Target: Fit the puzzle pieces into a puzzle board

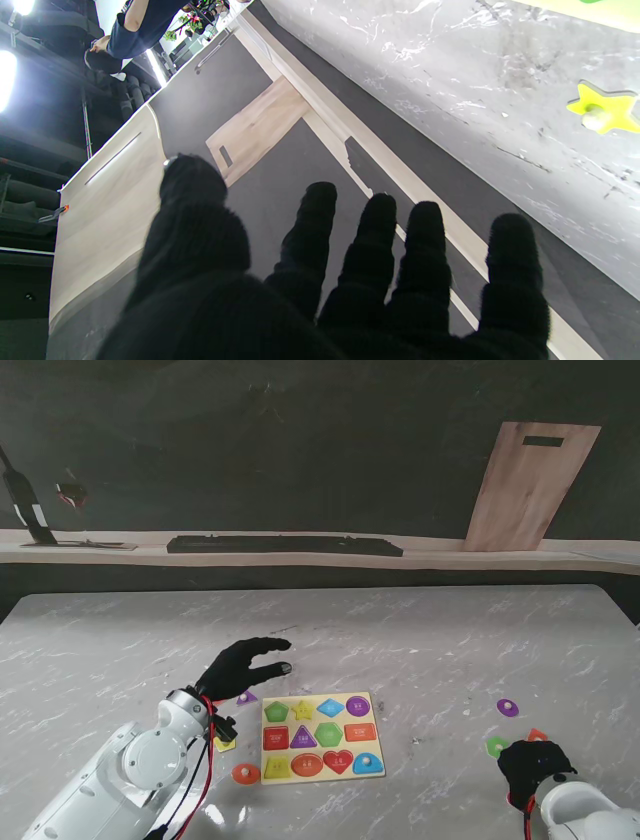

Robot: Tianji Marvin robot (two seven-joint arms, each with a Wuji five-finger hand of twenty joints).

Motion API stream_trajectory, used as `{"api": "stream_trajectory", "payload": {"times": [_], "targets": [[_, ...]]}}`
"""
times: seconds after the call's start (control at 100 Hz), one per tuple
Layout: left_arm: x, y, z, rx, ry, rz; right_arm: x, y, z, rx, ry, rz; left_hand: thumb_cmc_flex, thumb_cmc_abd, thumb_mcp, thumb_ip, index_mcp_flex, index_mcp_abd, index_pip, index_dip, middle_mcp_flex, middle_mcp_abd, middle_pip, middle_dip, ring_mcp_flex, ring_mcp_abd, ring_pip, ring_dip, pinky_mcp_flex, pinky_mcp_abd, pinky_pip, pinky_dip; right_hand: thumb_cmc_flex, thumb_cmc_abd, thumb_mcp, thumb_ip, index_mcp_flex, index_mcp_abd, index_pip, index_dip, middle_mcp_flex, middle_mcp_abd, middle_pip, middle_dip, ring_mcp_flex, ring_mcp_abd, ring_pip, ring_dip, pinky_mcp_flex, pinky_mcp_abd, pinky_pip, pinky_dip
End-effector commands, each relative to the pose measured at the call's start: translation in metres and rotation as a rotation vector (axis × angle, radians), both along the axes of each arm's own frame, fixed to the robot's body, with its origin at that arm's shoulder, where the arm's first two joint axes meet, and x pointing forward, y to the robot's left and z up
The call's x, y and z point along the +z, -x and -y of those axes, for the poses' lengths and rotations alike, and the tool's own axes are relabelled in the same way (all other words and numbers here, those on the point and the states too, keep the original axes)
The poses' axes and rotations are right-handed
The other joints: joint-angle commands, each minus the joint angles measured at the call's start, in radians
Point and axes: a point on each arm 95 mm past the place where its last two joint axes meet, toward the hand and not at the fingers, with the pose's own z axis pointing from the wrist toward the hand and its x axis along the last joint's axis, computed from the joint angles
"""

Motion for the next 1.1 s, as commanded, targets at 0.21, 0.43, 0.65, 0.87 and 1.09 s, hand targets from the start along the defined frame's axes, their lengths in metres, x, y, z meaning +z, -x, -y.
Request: {"api": "stream_trajectory", "payload": {"times": [0.21,0.43,0.65,0.87,1.09], "targets": [[0.002,0.001,0.0,-0.003,0.004,0.003,-0.003,0.0,-0.008,0.031,-0.005,-0.005,-0.015,0.023,-0.009,0.033,0.013,-0.023,0.0,0.019,-0.004,-0.006,-0.002,0.005,0.02,0.005,0.019,0.016,-0.007,-0.168,0.024,0.001,-0.009,0.007,0.026,0.036,0.01,-0.065,0.031,0.032,0.011,0.033,0.021,0.018,0.017,-0.009,0.015,-0.002,0.0,0.036,0.035,-0.015],[0.002,0.001,0.0,-0.003,0.004,0.0,0.0,0.001,-0.004,0.056,0.012,0.039,-0.014,0.023,-0.008,0.033,0.013,-0.023,-0.001,0.019,-0.004,-0.006,-0.003,0.005,0.019,0.005,0.018,0.016,-0.008,-0.167,0.024,0.001,-0.121,0.049,-0.029,0.036,-0.037,-0.122,0.051,0.084,-0.046,0.006,0.071,0.086,-0.023,-0.022,0.049,0.021,-0.022,0.04,0.042,-0.011],[0.001,0.0,0.001,-0.004,0.005,-0.003,0.005,0.003,0.002,0.076,0.086,0.014,-0.014,0.023,-0.009,0.033,0.013,-0.022,-0.001,0.019,-0.006,-0.006,-0.004,0.005,0.019,0.005,0.018,0.016,-0.009,-0.167,0.023,0.0,-0.19,0.024,-0.048,0.034,-0.039,-0.096,0.002,0.123,-0.077,0.007,0.06,0.116,-0.057,-0.017,0.047,0.027,-0.048,0.045,0.032,-0.007],[0.001,0.0,0.001,-0.004,0.005,-0.003,0.005,0.007,0.007,0.068,0.106,-0.005,-0.015,0.023,-0.009,0.033,0.012,-0.022,-0.001,0.019,-0.006,-0.007,-0.003,0.005,0.018,0.005,0.018,0.016,-0.008,-0.168,0.023,0.0,-0.211,-0.029,0.001,0.127,-0.102,-0.052,-0.119,0.246,-0.173,-0.004,0.04,0.139,-0.131,-0.029,0.01,0.029,-0.082,0.03,0.003,0.003],[0.001,0.0,0.001,-0.006,0.004,-0.004,0.006,0.008,0.008,0.064,0.113,-0.021,-0.014,0.023,-0.008,0.033,0.012,-0.022,-0.001,0.019,-0.006,-0.007,-0.003,0.005,0.018,0.005,0.018,0.016,-0.007,-0.169,0.023,0.0,-0.231,-0.027,-0.006,0.156,-0.1,-0.057,-0.138,0.336,-0.18,-0.007,0.059,0.151,-0.138,-0.029,0.026,0.041,-0.087,0.028,-0.001,0.013]]}}
